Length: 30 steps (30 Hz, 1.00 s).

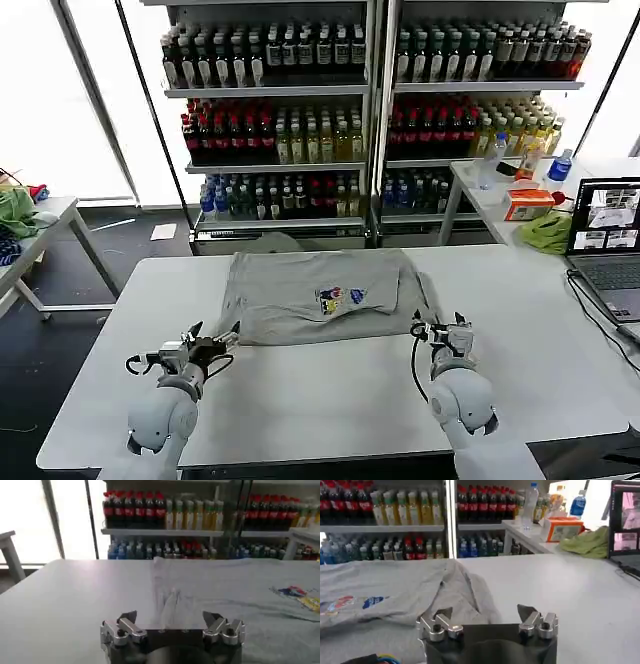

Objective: Fold and organize the clothes.

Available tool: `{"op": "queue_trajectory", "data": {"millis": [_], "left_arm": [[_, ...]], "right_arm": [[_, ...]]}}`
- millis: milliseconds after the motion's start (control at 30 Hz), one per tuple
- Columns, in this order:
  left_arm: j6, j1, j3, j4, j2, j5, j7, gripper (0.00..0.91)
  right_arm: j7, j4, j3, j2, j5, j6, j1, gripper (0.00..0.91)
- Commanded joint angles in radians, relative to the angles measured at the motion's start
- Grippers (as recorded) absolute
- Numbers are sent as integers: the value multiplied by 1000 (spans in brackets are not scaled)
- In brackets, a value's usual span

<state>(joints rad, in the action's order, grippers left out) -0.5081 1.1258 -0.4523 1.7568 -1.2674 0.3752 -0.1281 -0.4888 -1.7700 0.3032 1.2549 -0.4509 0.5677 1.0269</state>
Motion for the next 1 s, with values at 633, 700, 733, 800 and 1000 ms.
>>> {"op": "queue_trajectory", "data": {"millis": [633, 700, 733, 800, 1000], "left_arm": [[-11, 6, 10, -21, 4, -13, 2, 907], [-16, 8, 12, -22, 5, -17, 1, 887], [-20, 9, 13, -22, 6, -18, 1, 846], [-23, 11, 14, -25, 5, -19, 1, 645], [-32, 14, 20, -26, 9, -21, 4, 10]], "right_arm": [[9, 49, 5, 6, -1, 10, 7, 907], [8, 58, 4, 10, -2, 10, 6, 907], [7, 60, 3, 11, -3, 10, 5, 907], [7, 63, 2, 11, -6, 10, 7, 907], [13, 75, 3, 8, -2, 3, 15, 484]]}}
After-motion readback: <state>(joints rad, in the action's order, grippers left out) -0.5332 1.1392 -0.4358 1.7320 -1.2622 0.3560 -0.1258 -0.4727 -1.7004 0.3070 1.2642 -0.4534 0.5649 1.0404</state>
